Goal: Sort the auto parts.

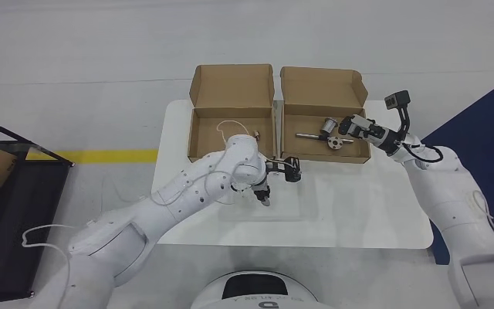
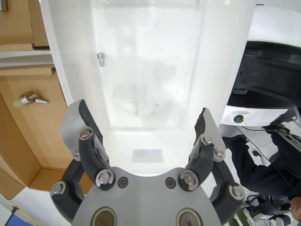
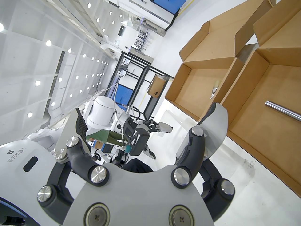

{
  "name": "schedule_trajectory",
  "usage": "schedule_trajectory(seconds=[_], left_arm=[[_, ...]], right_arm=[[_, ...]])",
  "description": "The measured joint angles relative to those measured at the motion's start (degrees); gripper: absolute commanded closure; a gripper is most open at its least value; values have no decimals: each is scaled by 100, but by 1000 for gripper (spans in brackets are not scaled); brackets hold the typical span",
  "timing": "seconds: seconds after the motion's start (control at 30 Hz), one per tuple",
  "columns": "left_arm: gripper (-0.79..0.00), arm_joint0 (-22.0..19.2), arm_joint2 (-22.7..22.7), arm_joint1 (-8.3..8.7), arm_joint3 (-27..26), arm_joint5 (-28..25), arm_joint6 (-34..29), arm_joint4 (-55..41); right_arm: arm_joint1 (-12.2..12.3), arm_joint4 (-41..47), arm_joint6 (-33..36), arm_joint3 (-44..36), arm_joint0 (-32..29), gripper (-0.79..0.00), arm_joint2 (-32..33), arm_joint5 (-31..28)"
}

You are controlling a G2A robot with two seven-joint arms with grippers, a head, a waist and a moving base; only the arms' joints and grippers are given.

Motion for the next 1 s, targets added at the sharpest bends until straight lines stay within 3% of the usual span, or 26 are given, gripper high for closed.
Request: schedule_trajectory(seconds=[0.17,0.3,0.33,0.53,0.7,1.0], left_arm=[[-785,0,0,0,0,0,-1,0],[-594,72,148,-23,88,7,7,181],[-594,54,202,-43,142,-60,-24,238],[-631,-153,703,-381,500,-27,97,696],[-625,-298,1007,-699,849,-55,554,1040],[-634,-524,1311,-1281,2237,20,1729,1630]], right_arm=[[0,0,0,0,0,-785,0,0],[0,0,0,0,0,-785,0,0],[0,0,0,0,0,-785,0,0],[0,0,0,0,0,-785,0,0],[0,0,0,0,0,-785,0,0],[0,0,0,0,0,-785,0,0]])
